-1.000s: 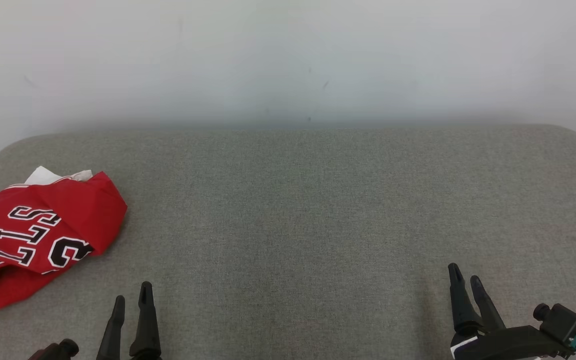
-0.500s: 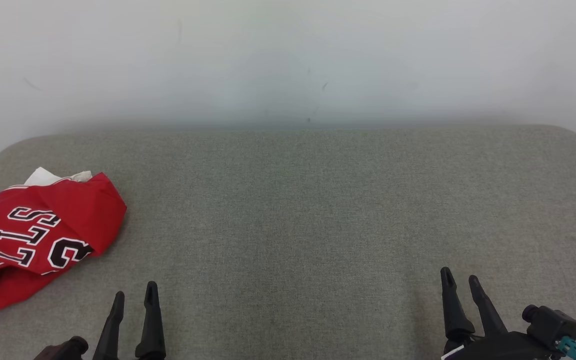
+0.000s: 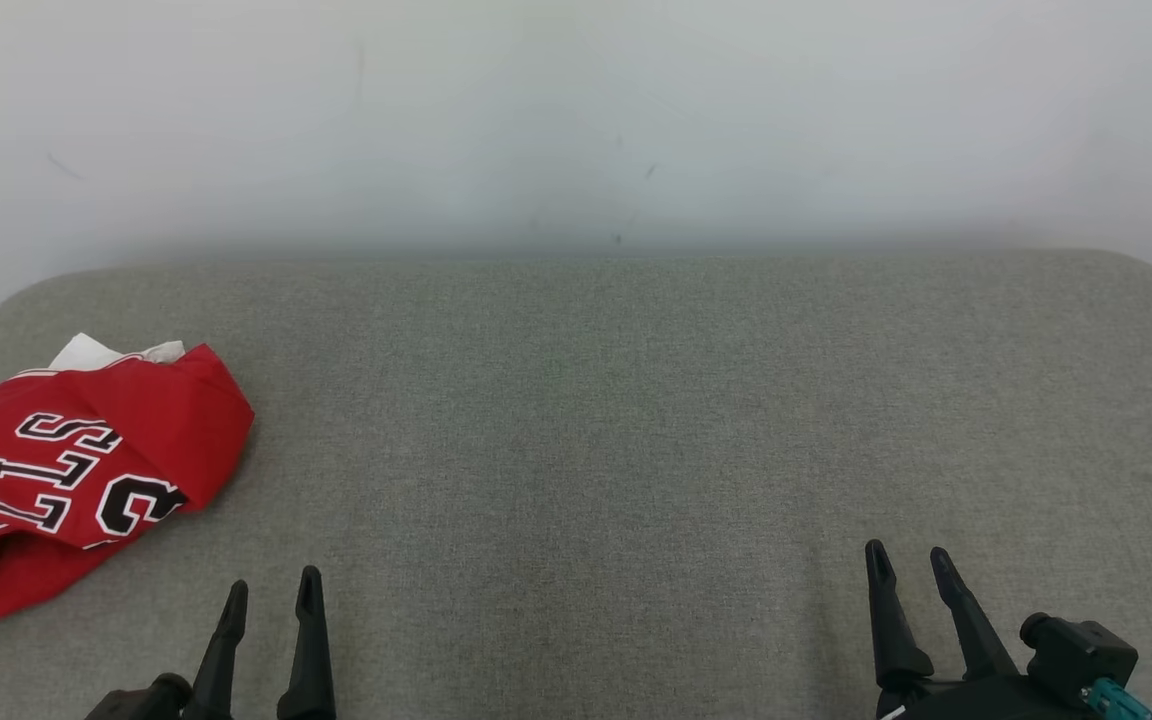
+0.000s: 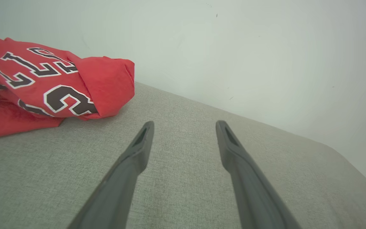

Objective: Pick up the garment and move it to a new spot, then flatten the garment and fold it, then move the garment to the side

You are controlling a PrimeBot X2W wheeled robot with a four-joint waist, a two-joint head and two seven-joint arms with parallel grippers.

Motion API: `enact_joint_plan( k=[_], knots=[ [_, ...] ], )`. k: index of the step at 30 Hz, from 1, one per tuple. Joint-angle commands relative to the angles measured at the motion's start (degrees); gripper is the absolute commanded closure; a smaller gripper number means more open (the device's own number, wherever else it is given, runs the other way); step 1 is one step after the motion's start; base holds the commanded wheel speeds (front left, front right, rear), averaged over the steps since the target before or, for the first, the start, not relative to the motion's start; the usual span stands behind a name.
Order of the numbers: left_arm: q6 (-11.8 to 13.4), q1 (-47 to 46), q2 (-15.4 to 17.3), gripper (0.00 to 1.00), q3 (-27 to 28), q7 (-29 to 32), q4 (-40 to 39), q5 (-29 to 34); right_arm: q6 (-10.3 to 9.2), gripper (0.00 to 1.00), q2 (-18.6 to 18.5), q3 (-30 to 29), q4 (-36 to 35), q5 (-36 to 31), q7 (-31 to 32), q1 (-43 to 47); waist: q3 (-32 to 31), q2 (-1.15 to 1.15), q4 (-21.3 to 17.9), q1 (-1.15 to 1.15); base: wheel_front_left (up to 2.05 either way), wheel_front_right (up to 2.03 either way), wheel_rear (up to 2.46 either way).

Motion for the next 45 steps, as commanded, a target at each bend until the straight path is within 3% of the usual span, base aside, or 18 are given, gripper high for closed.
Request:
enact_joint_plan(
  k=[1, 28, 45],
  knots=[
    [-0.29, 0.23, 0.23, 0.00, 0.38, -0.55, -0.05, 1.81, -0.08, 0.00, -0.20, 0.32, -0.43, -1.96, -0.74, 0.08, 0.05, 0.00, -0.01, 0.00, 0.00, 0.00, 0.00],
    [-0.38, 0.79, 0.28, 0.00, 4.22, -2.71, 3.12, 14.63, -0.11, 0.00, -0.21, 0.04, 0.70, -15.17, -4.77, 1.53, 0.08, 0.00, -0.14, 0.00, 0.00, 0.00, 0.00],
    [-0.28, 1.09, 0.30, 0.00, 5.88, -3.64, 4.96, 16.77, -0.12, 0.00, -0.21, -0.73, 1.52, -16.52, -6.63, 2.09, 0.08, 0.00, -0.04, 0.00, 0.00, 0.00, 0.00]
  ],
)
